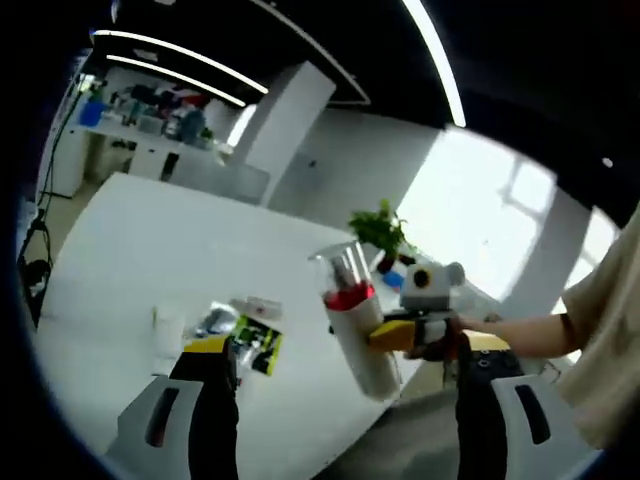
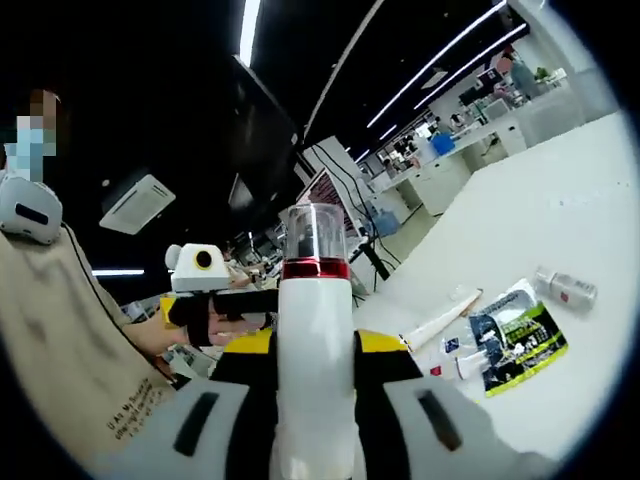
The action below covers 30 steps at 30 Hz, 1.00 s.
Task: Arrange the skincare products in the storage area until every visible bottle or jar stands upright without overlapping.
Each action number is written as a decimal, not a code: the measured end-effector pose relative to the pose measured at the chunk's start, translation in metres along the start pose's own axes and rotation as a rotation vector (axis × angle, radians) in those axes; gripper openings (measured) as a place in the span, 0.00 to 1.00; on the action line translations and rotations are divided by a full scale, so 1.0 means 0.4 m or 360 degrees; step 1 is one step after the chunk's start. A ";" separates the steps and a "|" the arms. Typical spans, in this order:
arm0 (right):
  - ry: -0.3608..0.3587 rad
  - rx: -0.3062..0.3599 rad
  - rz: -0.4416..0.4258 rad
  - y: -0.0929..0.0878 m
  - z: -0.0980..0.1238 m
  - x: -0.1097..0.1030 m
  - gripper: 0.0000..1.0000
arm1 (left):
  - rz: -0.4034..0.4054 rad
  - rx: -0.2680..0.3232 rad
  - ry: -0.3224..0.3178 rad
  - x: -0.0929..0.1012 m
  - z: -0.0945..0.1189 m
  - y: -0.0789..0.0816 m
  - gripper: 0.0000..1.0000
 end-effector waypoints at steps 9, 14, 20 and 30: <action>0.0130 0.0065 -0.0063 -0.008 0.000 -0.080 0.28 | 0.0028 -0.0018 -0.0208 0.074 -0.037 0.024 0.72; 0.0209 0.0058 -0.0051 0.005 0.014 -0.092 0.28 | 0.0032 -0.0013 -0.0251 0.094 -0.055 0.029 0.59; 0.0291 0.0064 -0.0071 0.014 0.038 -0.105 0.28 | 0.0043 -0.0038 -0.0302 0.122 -0.075 0.011 0.45; 0.0399 0.0033 -0.0110 0.030 0.067 -0.105 0.28 | 0.0037 -0.0063 -0.0279 0.159 -0.113 0.000 0.32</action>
Point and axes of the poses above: the point that each gripper's makers call its tool centre point, and the gripper's own axes: z roughly backward along the fingers, x roughly to its right, y roughly out of its top, the point moved 2 cm from there along z, roughly backward along the fingers, and after that the axes turned 9 degrees about x, right-handed, at the moved point
